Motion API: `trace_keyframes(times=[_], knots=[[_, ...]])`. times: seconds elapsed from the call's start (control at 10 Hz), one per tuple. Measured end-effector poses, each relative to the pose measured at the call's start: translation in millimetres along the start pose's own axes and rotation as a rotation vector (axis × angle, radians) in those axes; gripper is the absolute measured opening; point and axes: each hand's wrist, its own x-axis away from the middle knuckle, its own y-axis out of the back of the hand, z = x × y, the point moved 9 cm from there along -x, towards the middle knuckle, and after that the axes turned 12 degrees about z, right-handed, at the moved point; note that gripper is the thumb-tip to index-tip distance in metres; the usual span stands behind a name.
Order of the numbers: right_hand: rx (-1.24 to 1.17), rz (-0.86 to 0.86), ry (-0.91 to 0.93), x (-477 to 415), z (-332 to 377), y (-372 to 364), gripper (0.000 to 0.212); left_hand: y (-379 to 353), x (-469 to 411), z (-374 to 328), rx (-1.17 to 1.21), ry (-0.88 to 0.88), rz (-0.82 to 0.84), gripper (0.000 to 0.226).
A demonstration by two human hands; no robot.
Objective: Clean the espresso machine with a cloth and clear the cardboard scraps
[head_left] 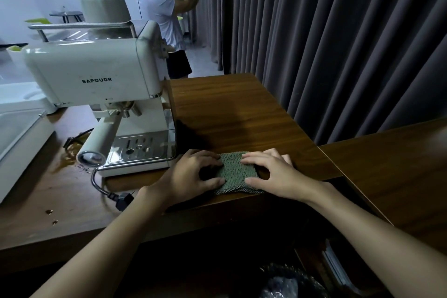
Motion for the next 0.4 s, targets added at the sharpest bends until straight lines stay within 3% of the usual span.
trace_keyframes(times=[0.2,0.3,0.4], knots=[[-0.053,0.013,-0.010,-0.1,7.4,-0.9,0.047,3.2,10.5,-1.0,0.004,0.007,-0.006,0.078],[-0.103,-0.079,-0.024,10.0,8.9,10.2,0.042,10.4,11.3,-7.7,0.021,-0.016,-0.049,0.077],[-0.127,-0.177,-0.054,25.0,8.5,24.1,0.037,24.3,10.1,-22.6,0.087,-0.046,-0.077,0.063]])
